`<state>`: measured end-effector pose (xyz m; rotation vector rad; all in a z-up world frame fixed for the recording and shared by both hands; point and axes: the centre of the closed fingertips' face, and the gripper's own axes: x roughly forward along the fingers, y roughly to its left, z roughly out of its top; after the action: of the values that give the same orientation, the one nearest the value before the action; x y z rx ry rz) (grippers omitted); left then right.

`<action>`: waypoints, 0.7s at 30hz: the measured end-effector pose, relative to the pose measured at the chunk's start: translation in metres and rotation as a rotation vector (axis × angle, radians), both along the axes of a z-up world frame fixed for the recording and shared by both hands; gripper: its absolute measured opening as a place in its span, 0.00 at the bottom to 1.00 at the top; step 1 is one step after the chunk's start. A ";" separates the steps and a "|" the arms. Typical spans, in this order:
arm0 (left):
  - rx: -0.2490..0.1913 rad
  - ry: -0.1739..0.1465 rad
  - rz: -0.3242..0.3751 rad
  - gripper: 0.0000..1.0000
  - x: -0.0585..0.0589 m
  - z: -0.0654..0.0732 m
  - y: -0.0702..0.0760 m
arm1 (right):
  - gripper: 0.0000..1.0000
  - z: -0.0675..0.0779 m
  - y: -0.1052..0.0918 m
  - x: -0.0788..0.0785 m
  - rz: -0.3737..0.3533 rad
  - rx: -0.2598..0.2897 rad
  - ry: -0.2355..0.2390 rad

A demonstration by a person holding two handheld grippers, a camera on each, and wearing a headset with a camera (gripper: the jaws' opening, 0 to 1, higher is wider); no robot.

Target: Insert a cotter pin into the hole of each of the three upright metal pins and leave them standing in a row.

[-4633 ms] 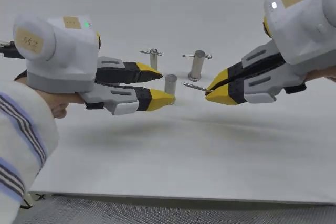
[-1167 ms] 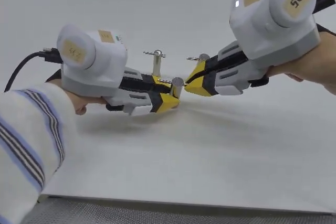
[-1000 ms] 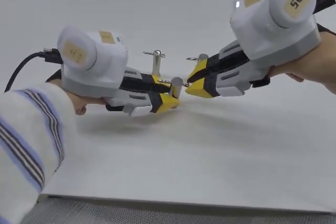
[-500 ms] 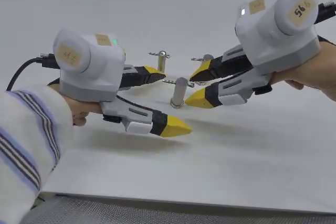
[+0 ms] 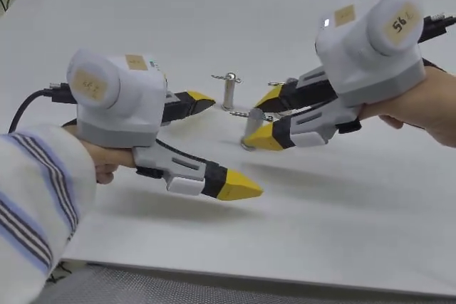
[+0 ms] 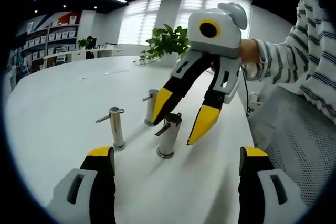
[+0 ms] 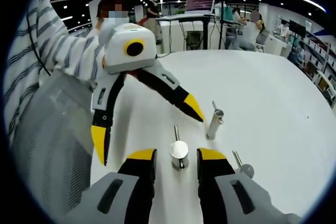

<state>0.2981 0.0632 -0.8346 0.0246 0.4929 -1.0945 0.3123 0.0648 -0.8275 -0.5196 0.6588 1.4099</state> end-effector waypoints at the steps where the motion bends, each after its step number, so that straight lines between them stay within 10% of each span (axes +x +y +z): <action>1: 0.003 0.000 0.001 0.99 0.000 0.000 0.000 | 0.31 0.000 0.000 0.000 0.002 0.000 -0.001; 13: 0.016 0.004 0.030 0.99 0.002 -0.001 0.006 | 0.17 -0.012 0.003 0.002 -0.007 0.020 0.031; 21: 0.009 0.003 0.076 0.97 0.007 0.004 0.014 | 0.14 -0.011 0.003 0.002 0.032 0.015 -0.051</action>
<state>0.3056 0.0777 -0.8310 0.0120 0.4975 -1.0181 0.3145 0.0681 -0.8385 -0.5545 0.6003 1.4259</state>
